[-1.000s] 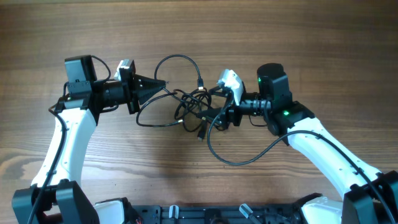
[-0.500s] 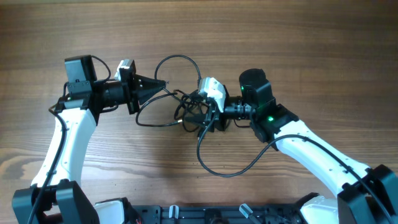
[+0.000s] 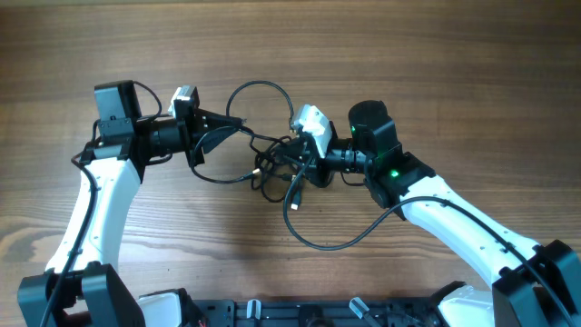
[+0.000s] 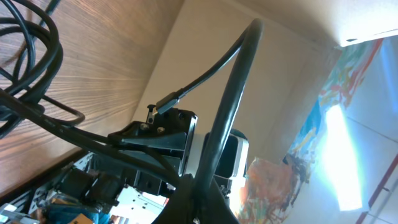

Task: Untangle cables

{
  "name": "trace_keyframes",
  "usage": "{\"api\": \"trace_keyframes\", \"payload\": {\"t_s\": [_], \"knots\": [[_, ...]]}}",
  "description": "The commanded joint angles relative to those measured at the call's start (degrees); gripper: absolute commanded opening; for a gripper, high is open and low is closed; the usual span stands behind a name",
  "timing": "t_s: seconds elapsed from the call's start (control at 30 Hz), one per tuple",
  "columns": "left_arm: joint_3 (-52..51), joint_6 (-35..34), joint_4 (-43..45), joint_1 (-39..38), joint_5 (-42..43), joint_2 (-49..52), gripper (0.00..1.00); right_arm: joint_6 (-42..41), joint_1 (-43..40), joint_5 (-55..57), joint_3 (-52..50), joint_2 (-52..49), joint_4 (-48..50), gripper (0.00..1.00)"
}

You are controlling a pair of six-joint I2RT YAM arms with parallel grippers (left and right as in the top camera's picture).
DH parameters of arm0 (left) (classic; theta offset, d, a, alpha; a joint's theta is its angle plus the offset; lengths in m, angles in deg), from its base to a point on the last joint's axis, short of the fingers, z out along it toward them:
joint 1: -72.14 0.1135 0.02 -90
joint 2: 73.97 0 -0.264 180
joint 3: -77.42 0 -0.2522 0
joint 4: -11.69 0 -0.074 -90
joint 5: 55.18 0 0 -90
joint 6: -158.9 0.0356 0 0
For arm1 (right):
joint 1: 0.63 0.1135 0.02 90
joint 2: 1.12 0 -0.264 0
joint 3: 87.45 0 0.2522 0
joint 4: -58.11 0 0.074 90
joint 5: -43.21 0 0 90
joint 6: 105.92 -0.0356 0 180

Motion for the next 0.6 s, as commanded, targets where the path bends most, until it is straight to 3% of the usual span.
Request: {"api": "trace_keyframes", "payload": {"t_s": [0.0, 0.03, 0.07, 0.13, 0.2, 0.3, 0.43, 0.57], "knots": [[0.5, 1.9, 0.2, 0.1, -3.0, -0.9, 0.04, -7.0, 0.1, 2.7, -0.1, -1.0, -0.7, 0.04], [0.5, 2.2, 0.2, 0.1, -5.7, -0.9, 0.06, -8.0, 0.1, 2.7, -0.1, -1.0, -1.0, 0.04], [0.5, 3.5, 0.2, 0.1, -8.0, -0.9, 0.16, -9.2, 0.1, 2.7, -0.1, -1.0, -1.4, 0.04], [0.5, 7.6, 0.1, 0.1, -14.2, -0.9, 0.56, -11.4, 0.1, 2.8, -0.1, -1.0, -3.0, 0.04], [0.5, 14.1, -1.0, 0.1, -21.8, -0.9, 0.84, -13.3, 0.1, 4.5, -0.1, -1.0, -6.2, 0.04], [0.5, 18.5, -5.1, 0.1, -35.0, -0.9, 0.97, -14.1, 0.1, 7.5, -0.1, -1.0, -10.3, 0.04], [0.5, 25.6, -10.8, 0.1, -49.7, -0.9, 1.00, -18.3, 0.0, 8.9, -0.1, -1.0, -11.2, 0.04], [0.5, 32.7, -16.5, 0.1, -54.1, -0.9, 1.00, -26.7, -0.2, 13.0, -0.1, -1.0, -11.3, 0.04]]}}
